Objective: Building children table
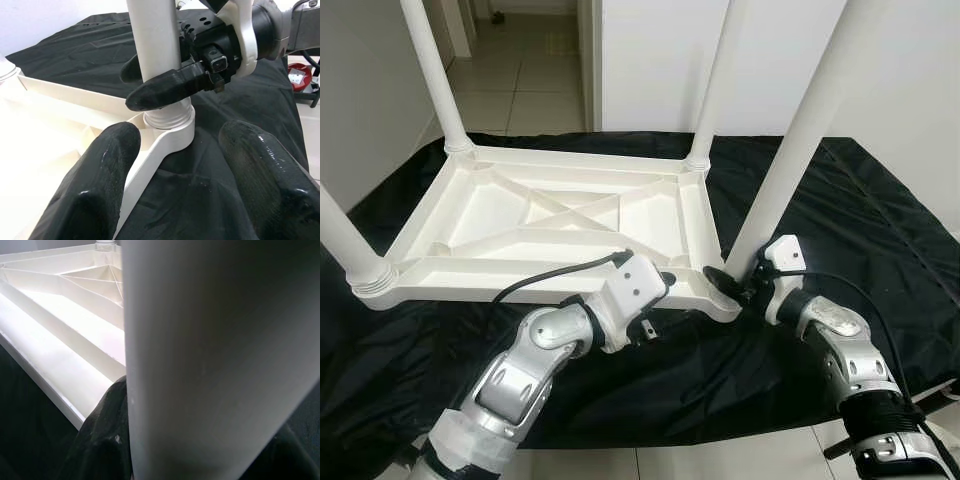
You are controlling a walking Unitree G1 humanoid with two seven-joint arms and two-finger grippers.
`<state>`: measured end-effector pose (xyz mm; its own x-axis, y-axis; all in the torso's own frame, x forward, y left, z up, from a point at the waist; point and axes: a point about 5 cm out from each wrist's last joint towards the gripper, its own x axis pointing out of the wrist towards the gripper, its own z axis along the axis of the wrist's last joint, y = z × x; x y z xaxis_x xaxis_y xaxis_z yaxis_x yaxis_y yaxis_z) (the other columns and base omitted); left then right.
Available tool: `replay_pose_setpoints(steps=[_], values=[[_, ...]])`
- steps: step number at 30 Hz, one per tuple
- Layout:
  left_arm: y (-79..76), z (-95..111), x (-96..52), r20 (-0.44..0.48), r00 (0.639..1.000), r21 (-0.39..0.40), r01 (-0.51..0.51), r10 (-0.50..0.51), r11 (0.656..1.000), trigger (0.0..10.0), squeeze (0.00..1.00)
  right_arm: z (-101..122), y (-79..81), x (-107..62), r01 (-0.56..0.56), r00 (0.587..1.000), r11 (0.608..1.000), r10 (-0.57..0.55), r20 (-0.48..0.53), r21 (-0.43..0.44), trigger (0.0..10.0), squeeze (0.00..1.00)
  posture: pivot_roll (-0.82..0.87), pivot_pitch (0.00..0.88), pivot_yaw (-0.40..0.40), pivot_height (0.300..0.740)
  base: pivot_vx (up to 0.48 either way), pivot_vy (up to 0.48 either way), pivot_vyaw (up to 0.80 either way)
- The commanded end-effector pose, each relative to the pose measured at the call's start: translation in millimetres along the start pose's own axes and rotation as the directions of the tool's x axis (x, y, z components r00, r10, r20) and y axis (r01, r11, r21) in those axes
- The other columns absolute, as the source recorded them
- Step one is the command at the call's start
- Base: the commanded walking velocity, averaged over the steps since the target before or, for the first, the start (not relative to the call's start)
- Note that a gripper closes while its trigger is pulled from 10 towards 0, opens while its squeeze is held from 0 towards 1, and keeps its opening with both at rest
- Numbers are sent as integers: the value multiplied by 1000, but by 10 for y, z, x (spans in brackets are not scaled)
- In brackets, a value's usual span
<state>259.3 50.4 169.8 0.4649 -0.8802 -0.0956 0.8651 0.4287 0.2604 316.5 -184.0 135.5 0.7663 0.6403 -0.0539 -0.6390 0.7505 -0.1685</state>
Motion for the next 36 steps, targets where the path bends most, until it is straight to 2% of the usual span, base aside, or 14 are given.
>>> replay_pose_setpoints(steps=[1, 4, 8, 17, 19, 20, 23, 24, 27, 28, 29, 31, 33, 36], values=[[-42, -25, -9, -17, 999, -7, 38, -38, 999, 10000, 0, -133, 85, -8, -19, 999, 999, 20, -45, 30, 10000, 0, 7, 5, -42, 740, 0, 0, 0], [-42, -25, -10, -17, 999, -7, 37, -37, 999, 10000, 0, -137, 97, -14, 1, 999, 999, 0, -40, 37, 10000, 0, 7, 6, -43, 740, 0, 0, 0], [-38, -29, -3, -10, 1000, -17, 27, -27, 1000, 10000, 0, -146, 126, -13, 166, 986, 984, -164, -35, 67, 10000, 0, 4, 3, -47, 740, 0, 0, 0], [7, 1, 1, 18, 1000, -47, -17, 18, 999, 10000, 0, -111, 418, 49, 301, 954, 945, -300, -29, 128, 10000, 0, -2, 0, -53, 740, 0, 0, 0], [13, 1, 12, 21, 999, -50, -26, 27, 998, 10000, 0, -92, 514, 88, 388, 921, 906, -388, -39, 166, 10000, 0, -3, 0, -58, 740, 0, 0, 0], [13, 1, 12, 21, 999, -50, -26, 27, 998, 10000, 0, -92, 514, 88, 388, 921, 906, -388, -39, 166, 10000, 0, -3, 0, -58, 740, 0, 0, 0], [16, 5, 29, 25, 999, -53, -31, 32, 998, 10000, 0, -44, 604, 150, 552, 832, 807, -550, -76, 210, 10000, 0, -3, 0, -58, 740, 0, 0, 0], [16, 5, 29, 25, 999, -53, -31, 32, 998, 10000, 0, -44, 604, 150, 552, 832, 807, -550, -76, 210, 10000, 0, -3, 0, -58, 740, 0, 0, 0], [19, 9, 38, 28, 999, -55, -33, 35, 998, 10000, 0, -23, 634, 205, 657, 751, 718, -650, -118, 230, 10000, 0, -4, 0, -61, 740, 0, 0, 0], [19, 9, 38, 28, 999, -55, -33, 35, 998, 10000, 0, -23, 634, 205, 657, 751, 718, -650, -118, 230, 10000, 0, -4, 0, -61, 740, 0, 0, 0], [20, 12, 40, 30, 999, -54, -34, 36, 998, 10000, 0, -21, 654, 225, 671, 738, 699, -662, -132, 245, 10000, 0, -4, 0, -61, 740, 0, 0, 0], [20, 14, 41, 31, 999, -55, -35, 37, 998, 10000, 0, -6, 691, 252, 675, 734, 693, -665, -137, 254, 10000, 0, -3, 0, -62, 740, 0, 0, 0], [20, 18, 42, 35, 999, -57, -37, 39, 998, 10000, 0, 39, 786, 303, 654, 755, 720, -644, -127, 233, 10000, 0, -7, 0, -61, 740, 0, 0, 0], [19, 20, 43, 36, 999, -59, -37, 39, 998, 10000, 0, 49, 806, 307, 654, 754, 723, -644, -128, 220, 10000, 0, -12, 0, -63, 740, 0, 0, 0]])
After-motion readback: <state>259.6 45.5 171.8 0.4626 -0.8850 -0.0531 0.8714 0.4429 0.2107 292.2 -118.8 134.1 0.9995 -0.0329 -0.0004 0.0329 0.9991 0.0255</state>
